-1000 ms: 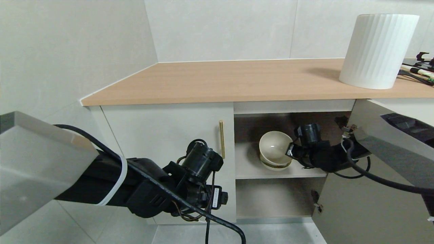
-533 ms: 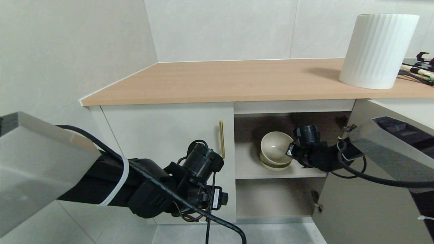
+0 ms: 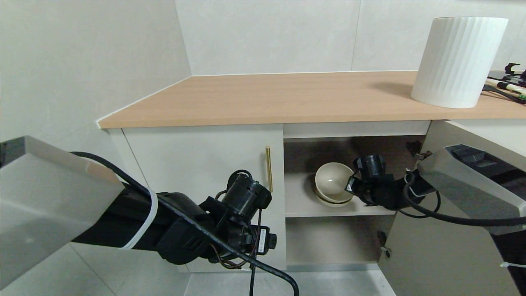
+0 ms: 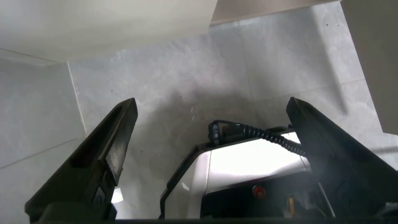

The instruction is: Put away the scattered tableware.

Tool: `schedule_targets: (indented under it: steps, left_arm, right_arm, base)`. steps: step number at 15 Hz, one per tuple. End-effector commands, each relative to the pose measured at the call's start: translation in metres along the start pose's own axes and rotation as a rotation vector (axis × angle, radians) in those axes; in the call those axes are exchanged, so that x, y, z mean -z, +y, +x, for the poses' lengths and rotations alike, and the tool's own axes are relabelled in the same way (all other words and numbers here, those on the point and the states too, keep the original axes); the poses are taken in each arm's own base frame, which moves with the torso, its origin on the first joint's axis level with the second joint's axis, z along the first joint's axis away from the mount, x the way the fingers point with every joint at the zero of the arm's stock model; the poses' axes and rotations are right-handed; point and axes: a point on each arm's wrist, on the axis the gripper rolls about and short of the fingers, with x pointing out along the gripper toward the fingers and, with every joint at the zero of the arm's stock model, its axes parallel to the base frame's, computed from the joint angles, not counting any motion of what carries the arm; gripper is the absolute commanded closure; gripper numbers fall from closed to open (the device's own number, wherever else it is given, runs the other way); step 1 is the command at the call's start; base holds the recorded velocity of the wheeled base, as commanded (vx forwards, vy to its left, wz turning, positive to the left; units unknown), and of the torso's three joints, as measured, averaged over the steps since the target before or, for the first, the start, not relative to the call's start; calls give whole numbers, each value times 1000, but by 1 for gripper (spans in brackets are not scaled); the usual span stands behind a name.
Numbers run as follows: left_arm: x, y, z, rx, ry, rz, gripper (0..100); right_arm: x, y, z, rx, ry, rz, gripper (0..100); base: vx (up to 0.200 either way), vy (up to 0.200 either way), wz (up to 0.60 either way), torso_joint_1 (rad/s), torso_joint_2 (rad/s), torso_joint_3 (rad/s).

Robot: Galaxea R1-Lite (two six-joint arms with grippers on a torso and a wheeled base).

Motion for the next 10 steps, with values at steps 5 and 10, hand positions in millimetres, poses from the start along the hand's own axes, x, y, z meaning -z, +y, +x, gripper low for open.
schedule_targets:
  steps: [5,10]
  left_arm:
    - [0,0,1,-1,1,0,0]
    - [0,0,1,-1,1,0,0]
  right_arm:
    - [3,0,1,2,6,-5,100]
    - [3,0,1,1,8,-5,0]
  base:
    - [0,0,0,0,0,0]
    - [0,0,0,0,0,0]
